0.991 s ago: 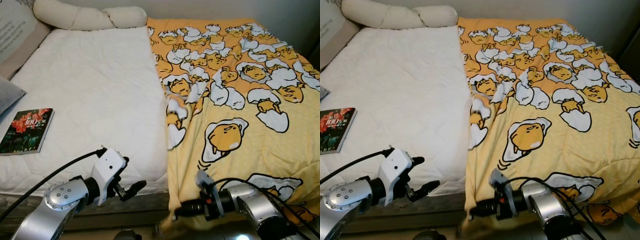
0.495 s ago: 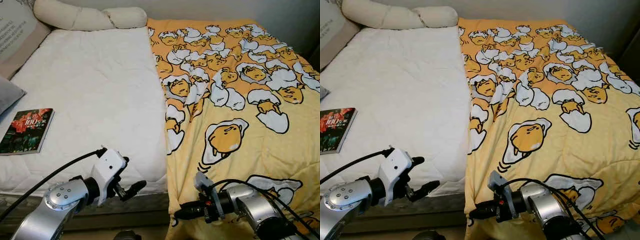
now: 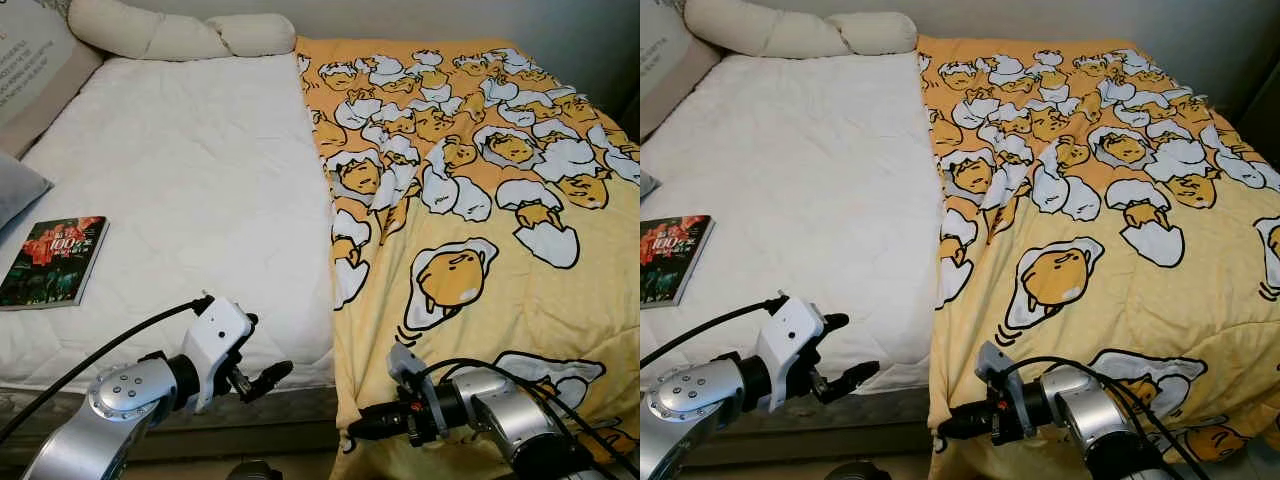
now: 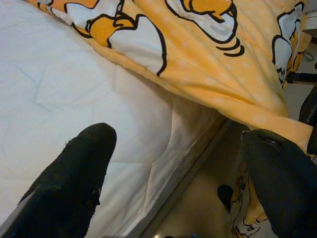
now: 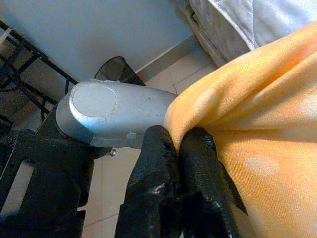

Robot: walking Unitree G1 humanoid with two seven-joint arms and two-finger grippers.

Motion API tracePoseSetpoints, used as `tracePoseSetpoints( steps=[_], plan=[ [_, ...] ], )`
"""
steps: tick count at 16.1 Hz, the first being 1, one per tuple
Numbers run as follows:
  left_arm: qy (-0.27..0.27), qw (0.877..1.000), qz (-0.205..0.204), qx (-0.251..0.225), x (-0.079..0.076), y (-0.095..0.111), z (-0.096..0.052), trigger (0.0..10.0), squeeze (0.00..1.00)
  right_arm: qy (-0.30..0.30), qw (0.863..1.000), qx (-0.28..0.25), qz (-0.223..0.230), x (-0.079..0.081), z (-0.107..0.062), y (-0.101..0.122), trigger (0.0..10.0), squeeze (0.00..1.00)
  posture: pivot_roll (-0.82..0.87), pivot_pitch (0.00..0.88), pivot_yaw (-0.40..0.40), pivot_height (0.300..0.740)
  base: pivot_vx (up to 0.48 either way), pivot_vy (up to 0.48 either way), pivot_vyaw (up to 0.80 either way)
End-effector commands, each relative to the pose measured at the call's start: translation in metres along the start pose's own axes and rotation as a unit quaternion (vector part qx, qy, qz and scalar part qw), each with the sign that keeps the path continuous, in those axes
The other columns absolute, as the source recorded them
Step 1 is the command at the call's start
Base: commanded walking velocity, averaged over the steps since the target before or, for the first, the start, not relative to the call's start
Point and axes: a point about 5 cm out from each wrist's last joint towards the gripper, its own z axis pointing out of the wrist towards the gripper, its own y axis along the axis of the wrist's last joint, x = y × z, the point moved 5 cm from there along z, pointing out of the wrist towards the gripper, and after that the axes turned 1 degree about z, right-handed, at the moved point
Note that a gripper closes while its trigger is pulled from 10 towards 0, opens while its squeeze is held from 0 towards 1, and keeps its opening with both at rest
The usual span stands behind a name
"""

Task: Clean up the room

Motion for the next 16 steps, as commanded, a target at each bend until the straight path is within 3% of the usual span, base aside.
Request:
tracePoseSetpoints(
  steps=[1,2,3,7,10,12,13,14,15,16],
  plan=[
    [-0.006,1.0,0.004,0.006,-0.001,-0.003,0.0,10.0,0.0,0.011,1.0,0.02,0.006,0.005,0.008,-0.015,0.0,0.0,0.15,0.0,-0.003,0.74,0.0,0.0,0.0],
    [0.036,0.999,-0.016,-0.028,0.014,0.003,0.017,10.0,0.0,-0.149,0.987,-0.053,0.025,-0.028,0.002,-0.019,10.0,1.0,0.09,0.0,-0.028,0.74,0.0,0.0,0.0],
    [0.056,0.997,-0.023,-0.04,0.02,0.005,0.023,10.0,0.0,-0.218,0.972,-0.081,0.036,-0.042,-0.005,-0.02,10.0,1.0,0.09,0.0,-0.028,0.74,0.0,0.0,0.0],
    [0.064,0.997,-0.023,-0.03,0.024,0.0,0.022,10.0,0.0,-0.224,0.971,-0.078,0.033,-0.045,-0.007,-0.02,10.0,1.0,0.09,0.0,-0.037,0.74,0.0,0.0,0.0],
    [0.076,0.996,-0.023,-0.033,0.029,-0.003,0.025,10.0,0.0,-0.256,0.961,-0.101,0.028,-0.052,-0.015,-0.017,10.0,1.0,0.09,0.0,-0.042,0.74,0.0,0.0,0.0],
    [0.123,0.991,-0.037,-0.049,0.042,0.0,0.025,10.0,0.0,-0.381,0.909,-0.168,0.0,-0.075,-0.048,0.014,10.0,1.0,0.08,0.0,-0.042,0.74,0.0,0.0,0.0],
    [0.196,0.978,-0.055,-0.055,0.062,0.001,0.026,10.0,0.0,-0.442,0.871,-0.213,-0.012,-0.083,-0.07,0.044,10.0,0.98,0.07,0.0,-0.038,0.74,0.0,0.0,0.0],
    [0.279,0.952,-0.087,-0.086,0.084,0.006,0.022,10.0,0.0,-0.48,0.831,-0.28,-0.023,-0.084,-0.089,0.076,10.0,0.0,0.06,0.0,-0.031,0.74,0.0,0.0,0.0],
    [0.329,0.932,-0.119,-0.101,0.096,0.005,0.017,10.0,0.0,-0.5,0.804,-0.32,-0.028,-0.082,-0.098,0.098,10.0,0.0,0.05,0.0,-0.026,0.74,0.0,0.0,0.0],
    [0.35,0.924,-0.123,-0.096,0.1,-0.001,0.013,10.0,0.0,-0.521,0.783,-0.337,-0.049,-0.078,-0.102,0.112,10.0,0.0,0.04,0.0,-0.025,0.74,0.0,0.0,0.0]
  ],
)
